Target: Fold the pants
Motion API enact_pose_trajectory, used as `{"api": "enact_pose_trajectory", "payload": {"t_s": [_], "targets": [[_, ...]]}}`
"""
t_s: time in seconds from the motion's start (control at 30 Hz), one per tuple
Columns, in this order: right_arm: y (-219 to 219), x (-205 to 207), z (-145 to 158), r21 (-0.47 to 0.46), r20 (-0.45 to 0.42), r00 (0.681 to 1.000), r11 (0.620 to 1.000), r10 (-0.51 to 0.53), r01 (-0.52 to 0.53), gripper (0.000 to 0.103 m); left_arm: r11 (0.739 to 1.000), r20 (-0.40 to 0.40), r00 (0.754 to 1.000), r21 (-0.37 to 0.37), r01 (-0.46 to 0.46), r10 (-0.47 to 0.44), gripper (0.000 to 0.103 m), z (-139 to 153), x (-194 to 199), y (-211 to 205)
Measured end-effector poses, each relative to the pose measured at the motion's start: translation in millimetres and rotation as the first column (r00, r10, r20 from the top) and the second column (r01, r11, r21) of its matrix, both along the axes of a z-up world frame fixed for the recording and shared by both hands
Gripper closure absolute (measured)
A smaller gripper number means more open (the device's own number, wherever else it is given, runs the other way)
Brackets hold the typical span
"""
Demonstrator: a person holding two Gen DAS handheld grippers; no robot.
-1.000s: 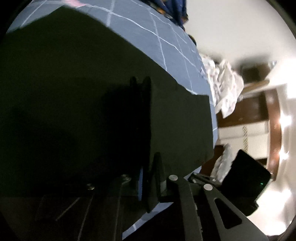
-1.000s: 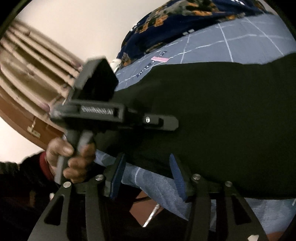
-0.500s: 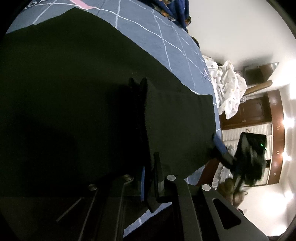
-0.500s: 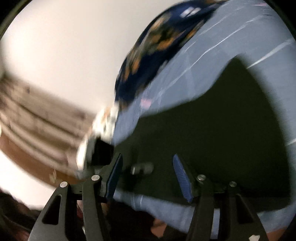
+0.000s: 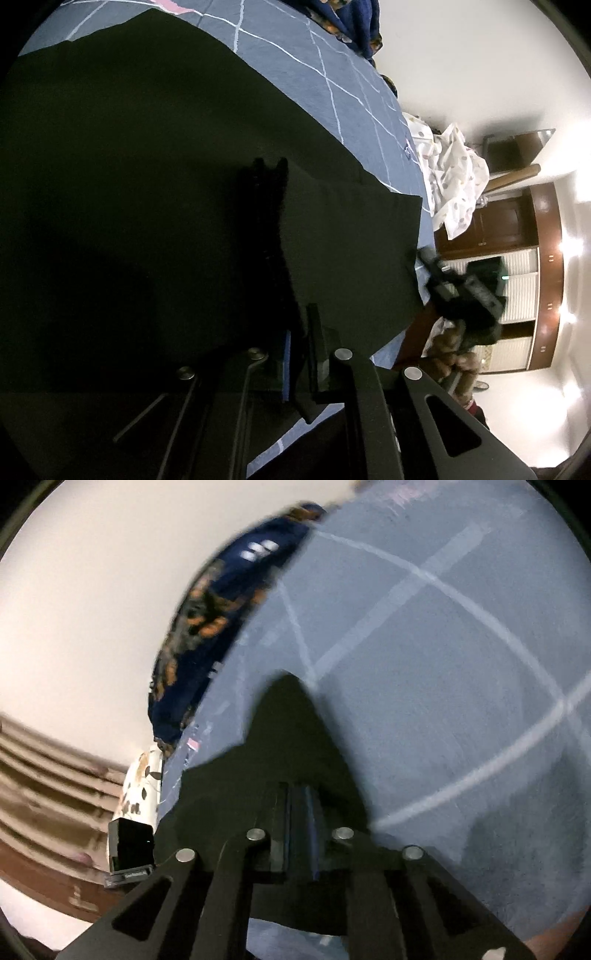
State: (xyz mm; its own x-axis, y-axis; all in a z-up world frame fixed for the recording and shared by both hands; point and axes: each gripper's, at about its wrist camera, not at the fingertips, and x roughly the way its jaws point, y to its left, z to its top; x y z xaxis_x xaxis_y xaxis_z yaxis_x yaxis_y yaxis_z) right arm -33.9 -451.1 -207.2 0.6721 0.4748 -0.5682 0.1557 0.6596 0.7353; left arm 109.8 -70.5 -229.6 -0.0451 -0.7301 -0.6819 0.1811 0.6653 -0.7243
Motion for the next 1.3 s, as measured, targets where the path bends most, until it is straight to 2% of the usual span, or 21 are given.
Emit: {"api": "enact_pose_trajectory", "payload": {"t_s": [0.07, 0.2, 0.3, 0.37, 0.4, 0.47, 0.63, 0.7, 0.77, 0.87, 1.0, 1.07, 1.1, 1.2, 1.3], "targets": [[6.3, 13.3, 17.7, -0.030, 0.041, 0.998, 0.998, 0.048, -0.047, 0.092, 1.000, 0.001, 1.000, 0.003, -0.002, 0.002, 0.094, 0.4, -0.6, 0.4], [12.5, 44.5, 18.3, -0.077, 0.016, 0.993, 0.991, 0.114, -0.113, 0.092, 1.000, 0.003, 1.000, 0.003, -0.005, 0.005, 0.094, 0.5, -0.4, 1.2], [3.2, 61.5, 6.3, -0.077, -0.016, 0.996, 0.993, 0.086, -0.087, 0.092, 1.000, -0.004, 1.000, -0.002, -0.015, 0.015, 0.093, -0.5, -0.5, 2.6], [-6.4, 70.7, -6.5, -0.099, -0.087, 0.995, 0.994, 0.043, -0.052, 0.097, 1.000, -0.001, 1.000, 0.000, -0.015, 0.015, 0.092, -0.6, -0.7, 2.7], [-9.7, 74.1, -14.9, -0.096, -0.129, 0.991, 0.995, 0.026, -0.038, 0.103, 1.000, 0.002, 1.000, 0.003, -0.013, 0.013, 0.092, -0.3, -1.2, 2.3], [-20.7, 74.2, -28.6, -0.002, -0.140, 0.990, 1.000, 0.007, -0.007, 0.103, 1.000, 0.008, 1.000, 0.009, -0.009, 0.009, 0.092, 0.6, -1.3, 1.2], [-27.8, 71.6, -34.4, 0.046, -0.145, 0.989, 0.999, -0.004, 0.011, 0.103, 1.000, 0.008, 1.000, 0.008, -0.010, 0.010, 0.092, 0.8, -1.3, 1.2], [-31.4, 64.1, -27.5, 0.035, -0.121, 0.992, 0.999, -0.028, 0.032, 0.103, 1.000, 0.008, 1.000, 0.011, -0.010, 0.010, 0.092, 1.0, -0.7, 1.1], [-36.6, 46.9, -11.5, 0.066, -0.021, 0.999, 0.997, -0.049, 0.050, 0.092, 1.000, 0.008, 1.000, 0.017, -0.009, 0.009, 0.092, 1.6, -0.4, 0.7], [-34.8, 16.0, -1.5, 0.129, 0.063, 0.998, 0.991, 0.030, -0.038, 0.092, 1.000, 0.012, 1.000, 0.020, -0.009, 0.009, 0.092, 2.5, -0.5, -0.1], [-17.3, -27.3, -10.2, 0.071, 0.047, 0.988, 0.986, 0.149, -0.152, 0.092, 1.000, 0.007, 1.000, 0.012, -0.015, 0.015, 0.092, 1.7, -0.7, 0.6], [-12.8, -40.8, -21.3, 0.055, 0.024, 0.984, 0.983, 0.175, -0.177, 0.092, 1.000, 0.012, 1.000, 0.016, -0.017, 0.016, 0.092, 2.1, -2.0, 0.1], [-10.4, -45.9, -25.8, 0.043, 0.020, 0.983, 0.982, 0.184, -0.185, 0.092, 1.000, 0.014, 1.000, 0.018, -0.017, 0.017, 0.092, 2.3, -2.3, -0.2], [-12.0, -51.7, -37.1, -0.007, 0.010, 0.985, 0.986, 0.170, -0.169, 0.103, 1.000, 0.022, 1.000, 0.024, -0.015, 0.014, 0.092, 3.7, -3.4, -1.2], [-9.7, -56.0, -39.9, -0.061, 0.059, 0.981, 0.982, 0.184, -0.180, 0.103, 1.000, 0.038, 0.999, 0.027, -0.006, 0.005, 0.092, 5.6, -4.9, -2.6]]}}
